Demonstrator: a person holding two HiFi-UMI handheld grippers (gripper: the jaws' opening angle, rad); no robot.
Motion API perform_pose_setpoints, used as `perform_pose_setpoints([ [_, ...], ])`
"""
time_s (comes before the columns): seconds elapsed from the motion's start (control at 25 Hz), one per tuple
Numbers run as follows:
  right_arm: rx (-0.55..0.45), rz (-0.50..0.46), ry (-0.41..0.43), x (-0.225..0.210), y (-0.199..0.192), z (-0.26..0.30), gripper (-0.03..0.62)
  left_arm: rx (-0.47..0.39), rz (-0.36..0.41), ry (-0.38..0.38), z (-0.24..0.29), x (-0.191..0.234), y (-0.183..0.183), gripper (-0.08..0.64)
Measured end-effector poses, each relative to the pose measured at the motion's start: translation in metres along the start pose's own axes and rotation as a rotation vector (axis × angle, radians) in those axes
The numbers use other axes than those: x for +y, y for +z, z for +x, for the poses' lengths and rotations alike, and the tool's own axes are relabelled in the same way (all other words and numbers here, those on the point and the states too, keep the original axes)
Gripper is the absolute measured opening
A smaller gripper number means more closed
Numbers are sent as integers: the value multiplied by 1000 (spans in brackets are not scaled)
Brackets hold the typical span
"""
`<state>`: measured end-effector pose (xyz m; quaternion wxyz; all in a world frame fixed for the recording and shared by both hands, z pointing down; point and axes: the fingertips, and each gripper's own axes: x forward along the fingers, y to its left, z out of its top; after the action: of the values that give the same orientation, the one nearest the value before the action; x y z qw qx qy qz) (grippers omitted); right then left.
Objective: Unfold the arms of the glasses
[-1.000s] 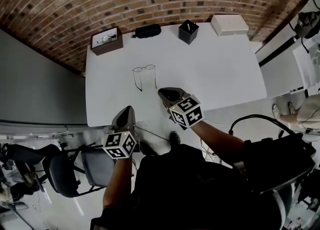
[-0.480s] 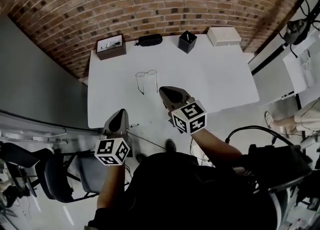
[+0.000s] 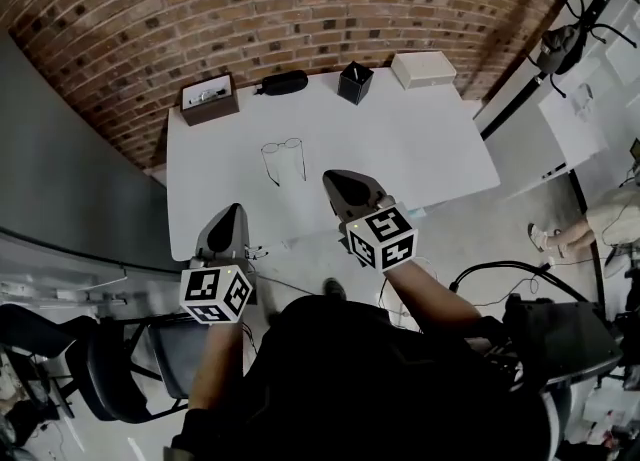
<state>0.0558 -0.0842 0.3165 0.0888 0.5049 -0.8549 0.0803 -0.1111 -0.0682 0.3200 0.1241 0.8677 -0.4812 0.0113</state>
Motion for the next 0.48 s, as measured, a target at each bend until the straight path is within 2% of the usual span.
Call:
perform_pose_setpoints([
  [0.24,-8,1,-33,8,3,-5,9,7,4,-25,-3,0,-1,11],
  [0.48,-11,0,-32,21,-1,-2,9,6,6,-19,-9,9,-4,11],
])
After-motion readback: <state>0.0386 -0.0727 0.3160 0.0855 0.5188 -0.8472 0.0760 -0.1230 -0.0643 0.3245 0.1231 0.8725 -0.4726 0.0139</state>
